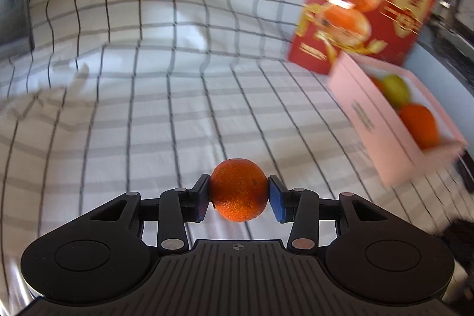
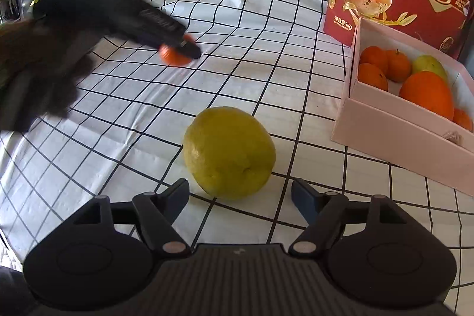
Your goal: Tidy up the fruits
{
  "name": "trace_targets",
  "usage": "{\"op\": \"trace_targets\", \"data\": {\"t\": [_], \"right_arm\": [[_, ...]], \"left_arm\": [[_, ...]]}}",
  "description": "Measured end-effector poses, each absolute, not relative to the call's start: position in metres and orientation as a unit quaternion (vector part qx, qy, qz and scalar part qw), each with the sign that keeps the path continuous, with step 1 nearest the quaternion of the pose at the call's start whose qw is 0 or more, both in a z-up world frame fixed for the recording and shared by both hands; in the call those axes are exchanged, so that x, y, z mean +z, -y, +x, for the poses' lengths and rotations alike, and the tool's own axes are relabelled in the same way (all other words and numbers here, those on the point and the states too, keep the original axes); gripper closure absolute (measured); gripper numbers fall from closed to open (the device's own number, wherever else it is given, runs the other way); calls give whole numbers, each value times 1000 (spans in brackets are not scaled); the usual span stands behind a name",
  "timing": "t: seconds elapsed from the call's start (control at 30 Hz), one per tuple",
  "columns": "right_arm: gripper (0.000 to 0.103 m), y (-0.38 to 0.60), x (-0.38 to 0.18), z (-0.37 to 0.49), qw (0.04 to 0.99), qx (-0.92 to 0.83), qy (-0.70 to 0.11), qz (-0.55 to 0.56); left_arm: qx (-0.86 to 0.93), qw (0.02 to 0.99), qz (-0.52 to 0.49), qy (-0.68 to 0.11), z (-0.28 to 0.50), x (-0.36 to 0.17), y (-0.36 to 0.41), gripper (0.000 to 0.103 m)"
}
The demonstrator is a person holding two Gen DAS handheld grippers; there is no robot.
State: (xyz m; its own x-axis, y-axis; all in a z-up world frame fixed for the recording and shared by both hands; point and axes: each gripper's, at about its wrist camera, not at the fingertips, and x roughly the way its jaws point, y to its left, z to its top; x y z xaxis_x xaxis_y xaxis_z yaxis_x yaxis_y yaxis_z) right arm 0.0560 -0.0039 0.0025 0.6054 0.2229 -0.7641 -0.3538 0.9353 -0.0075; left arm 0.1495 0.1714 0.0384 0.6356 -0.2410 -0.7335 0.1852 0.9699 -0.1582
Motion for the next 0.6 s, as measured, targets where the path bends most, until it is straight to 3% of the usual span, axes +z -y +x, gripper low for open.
{"op": "trace_targets", "data": {"t": [0.17,0.37,0.5,0.57,0.6], "right_arm": [[21,3,-1,53,897,162,-403,-81],[5,5,-4,55,895,159,-411,-73],[1,1,-3,60,889,147,-427,-80],[2,0,-1,64,881,151,-440,-85],[8,0,1,66,879,155,-444,-85]], "left_arm": [[-120,898,-50,-420,105,34,-168,56],[-103,896,-64,-427,82,30,-174,56],[-90,896,-73,-428,74,31,-179,56],[-83,896,-70,-431,71,32,-179,56],[-81,896,-67,-432,70,32,-178,56]]}}
